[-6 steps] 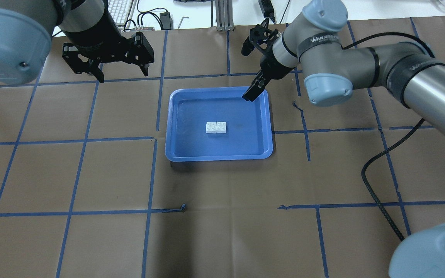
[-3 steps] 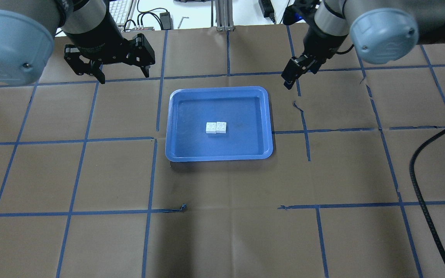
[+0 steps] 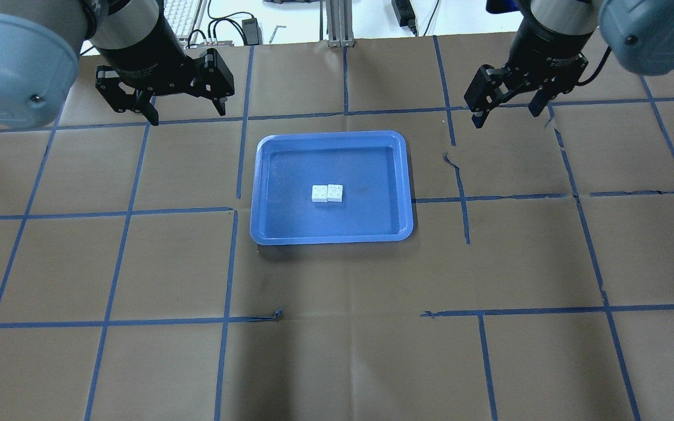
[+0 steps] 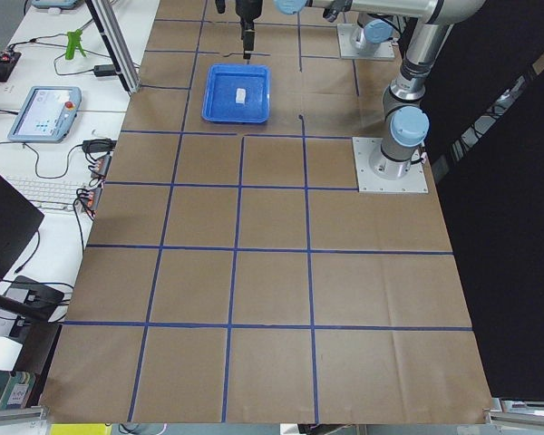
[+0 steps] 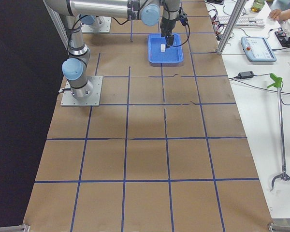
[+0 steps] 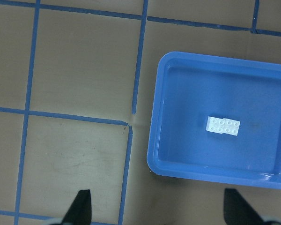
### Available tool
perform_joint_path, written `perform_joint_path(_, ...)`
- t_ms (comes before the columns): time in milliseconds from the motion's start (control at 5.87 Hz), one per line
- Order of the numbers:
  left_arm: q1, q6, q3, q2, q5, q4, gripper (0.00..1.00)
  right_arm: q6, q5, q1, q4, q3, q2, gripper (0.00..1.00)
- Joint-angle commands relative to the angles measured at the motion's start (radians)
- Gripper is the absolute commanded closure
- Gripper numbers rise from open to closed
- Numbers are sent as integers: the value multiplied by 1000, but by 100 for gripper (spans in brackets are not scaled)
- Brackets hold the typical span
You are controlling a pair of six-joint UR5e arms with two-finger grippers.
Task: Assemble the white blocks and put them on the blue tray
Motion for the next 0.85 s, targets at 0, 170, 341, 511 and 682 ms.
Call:
perform_joint_path(0, 2, 0, -4, 0, 2, 2, 1, 115, -17, 12, 35, 3, -39, 0)
perform_joint_path(170, 0, 0, -4, 0, 4, 0, 1, 115, -18, 12, 33, 8, -37, 0)
perform_joint_path(341, 0, 0, -8, 2, 4, 0, 1, 115, -17, 12, 33, 10, -37, 0)
perform_joint_path(511, -3, 0, -8, -3, 1, 2, 1, 115, -15, 12, 33, 10, -37, 0)
perform_joint_path(682, -4, 0, -13, 0, 2, 0, 1, 115, -12, 12, 33, 13, -38, 0)
